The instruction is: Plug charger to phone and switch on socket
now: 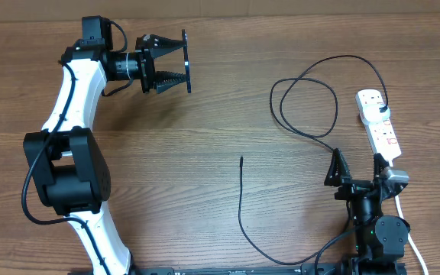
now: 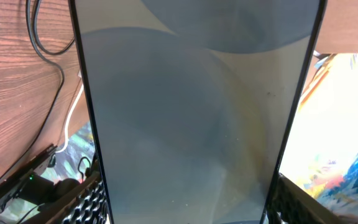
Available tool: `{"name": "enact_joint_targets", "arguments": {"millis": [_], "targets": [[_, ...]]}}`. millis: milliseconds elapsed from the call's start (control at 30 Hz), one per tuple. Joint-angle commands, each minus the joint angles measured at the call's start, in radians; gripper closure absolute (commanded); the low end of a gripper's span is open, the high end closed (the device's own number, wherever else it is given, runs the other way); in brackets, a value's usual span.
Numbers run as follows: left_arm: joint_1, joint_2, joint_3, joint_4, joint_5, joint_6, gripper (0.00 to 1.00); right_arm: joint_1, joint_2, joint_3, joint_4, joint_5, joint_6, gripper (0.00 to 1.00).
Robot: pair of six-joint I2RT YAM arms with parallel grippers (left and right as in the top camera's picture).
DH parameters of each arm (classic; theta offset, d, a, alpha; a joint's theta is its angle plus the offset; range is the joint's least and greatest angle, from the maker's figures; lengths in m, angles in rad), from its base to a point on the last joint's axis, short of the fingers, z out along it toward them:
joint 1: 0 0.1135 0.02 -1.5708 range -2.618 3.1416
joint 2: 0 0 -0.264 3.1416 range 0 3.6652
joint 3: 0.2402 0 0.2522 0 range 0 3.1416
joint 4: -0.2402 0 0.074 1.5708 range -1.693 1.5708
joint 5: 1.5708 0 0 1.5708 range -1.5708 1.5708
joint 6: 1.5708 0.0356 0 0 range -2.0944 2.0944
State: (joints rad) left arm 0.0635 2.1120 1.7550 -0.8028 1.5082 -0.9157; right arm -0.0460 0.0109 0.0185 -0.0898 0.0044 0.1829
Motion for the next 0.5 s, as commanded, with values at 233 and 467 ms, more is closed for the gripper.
{"name": "enact_joint_targets", "arguments": {"millis": [233, 467], "targets": [[-0.005, 0.0, 0.034, 0.003, 0.059, 0.056, 0.96, -0.004, -0.006, 0.033, -0.031, -0.051, -0.025, 0.0], [-0.005, 0.0, 0.034, 0.003, 0.055, 0.056, 0.96, -0.004, 0.093, 0.098, -0.037, -0.085, -0.025, 0.0]]}}
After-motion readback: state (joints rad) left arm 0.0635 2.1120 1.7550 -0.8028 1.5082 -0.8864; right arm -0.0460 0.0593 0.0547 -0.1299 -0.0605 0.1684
